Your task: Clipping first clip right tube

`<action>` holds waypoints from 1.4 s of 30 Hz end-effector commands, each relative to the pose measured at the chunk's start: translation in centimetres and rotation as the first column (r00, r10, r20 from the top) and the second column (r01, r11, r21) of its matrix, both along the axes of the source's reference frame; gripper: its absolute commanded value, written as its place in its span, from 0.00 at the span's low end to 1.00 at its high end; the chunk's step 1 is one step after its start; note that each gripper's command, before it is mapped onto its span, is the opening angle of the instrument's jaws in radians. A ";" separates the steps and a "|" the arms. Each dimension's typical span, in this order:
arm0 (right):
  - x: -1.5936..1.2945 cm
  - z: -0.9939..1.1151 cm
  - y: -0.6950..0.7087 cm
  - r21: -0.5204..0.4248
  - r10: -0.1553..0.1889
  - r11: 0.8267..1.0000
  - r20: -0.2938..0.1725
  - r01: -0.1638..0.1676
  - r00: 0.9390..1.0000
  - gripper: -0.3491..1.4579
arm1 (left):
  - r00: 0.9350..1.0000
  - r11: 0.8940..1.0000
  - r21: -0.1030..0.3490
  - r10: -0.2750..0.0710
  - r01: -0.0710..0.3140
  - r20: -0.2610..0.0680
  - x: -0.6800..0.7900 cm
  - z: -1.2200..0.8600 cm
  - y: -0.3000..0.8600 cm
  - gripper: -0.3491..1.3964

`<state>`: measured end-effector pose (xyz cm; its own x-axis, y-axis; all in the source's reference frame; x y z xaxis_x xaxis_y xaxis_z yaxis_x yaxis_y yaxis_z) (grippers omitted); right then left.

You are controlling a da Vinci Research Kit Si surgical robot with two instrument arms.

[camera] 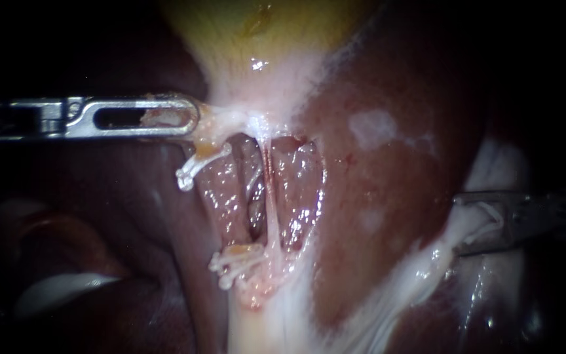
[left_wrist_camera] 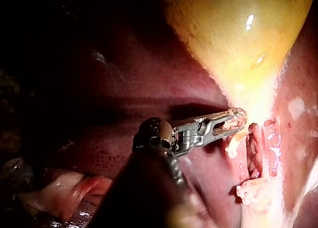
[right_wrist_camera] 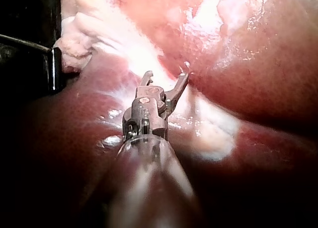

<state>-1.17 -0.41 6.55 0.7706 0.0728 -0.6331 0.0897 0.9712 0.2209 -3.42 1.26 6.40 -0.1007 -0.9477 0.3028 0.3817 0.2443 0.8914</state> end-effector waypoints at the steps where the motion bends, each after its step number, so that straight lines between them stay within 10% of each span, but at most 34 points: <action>1: 0.00 -0.01 0.00 0.000 0.000 1.000 0.000 0.000 1.000 0.46 | 1.000 1.000 -0.001 0.000 0.000 -0.001 0.00 0.01 0.00 0.00; 12: 0.10 -0.41 0.09 0.117 0.146 0.984 -0.093 -0.135 0.985 0.47 | 1.000 1.000 -0.001 0.000 0.000 -0.001 0.00 0.01 -0.01 0.00; 19: 0.51 -0.72 0.09 0.279 0.279 0.933 -0.166 -0.226 0.946 0.47 | 1.000 1.000 -0.002 -0.001 0.001 -0.002 -0.02 0.02 -0.01 0.00; 29: 1.30 -0.66 0.04 0.409 0.384 0.869 -0.204 -0.279 0.900 0.47 | 1.000 1.000 -0.004 -0.003 0.003 -0.003 -0.05 0.05 -0.02 0.00; 42: 2.01 -0.08 0.08 0.469 0.424 0.832 -0.192 -0.297 0.885 0.47 | 1.000 1.000 -0.004 -0.004 0.004 -0.004 -0.07 0.05 -0.03 0.00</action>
